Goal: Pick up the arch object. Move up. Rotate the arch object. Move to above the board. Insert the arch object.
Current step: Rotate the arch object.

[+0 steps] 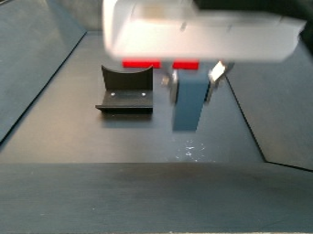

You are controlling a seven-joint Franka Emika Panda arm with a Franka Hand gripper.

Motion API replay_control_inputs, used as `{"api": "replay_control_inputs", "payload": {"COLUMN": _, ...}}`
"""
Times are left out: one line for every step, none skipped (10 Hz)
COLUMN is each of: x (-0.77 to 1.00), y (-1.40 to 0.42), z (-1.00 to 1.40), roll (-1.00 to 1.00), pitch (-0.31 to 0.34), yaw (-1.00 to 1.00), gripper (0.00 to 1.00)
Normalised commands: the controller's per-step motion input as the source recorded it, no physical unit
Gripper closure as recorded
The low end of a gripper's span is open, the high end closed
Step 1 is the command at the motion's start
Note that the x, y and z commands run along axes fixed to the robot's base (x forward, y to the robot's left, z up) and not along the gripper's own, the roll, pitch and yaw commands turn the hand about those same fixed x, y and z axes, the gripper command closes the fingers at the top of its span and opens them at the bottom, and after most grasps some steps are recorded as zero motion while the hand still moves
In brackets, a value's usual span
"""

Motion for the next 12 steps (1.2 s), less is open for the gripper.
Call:
{"api": "replay_control_inputs", "payload": {"x": -0.23, "y": -1.00, "z": 0.54, "roll": 0.09, "pitch": 0.002, "yaw": 0.02, "gripper": 1.00}}
{"api": "replay_control_inputs", "payload": {"x": -0.22, "y": -1.00, "z": 0.51, "roll": 0.11, "pitch": 0.041, "yaw": 0.02, "gripper": 1.00}}
{"api": "replay_control_inputs", "payload": {"x": -0.21, "y": -1.00, "z": 0.49, "roll": 0.10, "pitch": 0.072, "yaw": 0.03, "gripper": 1.00}}
{"api": "replay_control_inputs", "payload": {"x": -0.20, "y": -1.00, "z": 0.47, "roll": 0.09, "pitch": 0.074, "yaw": 0.03, "gripper": 1.00}}
{"api": "replay_control_inputs", "payload": {"x": -0.19, "y": -1.00, "z": 0.43, "roll": 0.09, "pitch": 0.060, "yaw": 0.03, "gripper": 1.00}}
{"api": "replay_control_inputs", "payload": {"x": -0.18, "y": -1.00, "z": 0.41, "roll": 0.09, "pitch": 0.053, "yaw": 0.03, "gripper": 1.00}}
{"api": "replay_control_inputs", "payload": {"x": -0.17, "y": -1.00, "z": 0.39, "roll": 0.09, "pitch": 0.048, "yaw": 0.03, "gripper": 1.00}}
{"api": "replay_control_inputs", "payload": {"x": -0.17, "y": -1.00, "z": 0.37, "roll": 0.09, "pitch": 0.046, "yaw": 0.03, "gripper": 1.00}}
{"api": "replay_control_inputs", "payload": {"x": -0.15, "y": -0.96, "z": 0.31, "roll": 0.10, "pitch": 0.043, "yaw": 0.03, "gripper": 1.00}}
{"api": "replay_control_inputs", "payload": {"x": -0.10, "y": -0.75, "z": 0.22, "roll": 0.10, "pitch": 0.043, "yaw": 0.03, "gripper": 1.00}}
{"api": "replay_control_inputs", "payload": {"x": -0.07, "y": -0.54, "z": 0.14, "roll": 0.09, "pitch": 0.047, "yaw": 0.03, "gripper": 1.00}}
{"api": "replay_control_inputs", "payload": {"x": -0.03, "y": -0.32, "z": 0.08, "roll": 0.08, "pitch": 0.043, "yaw": 0.03, "gripper": 1.00}}
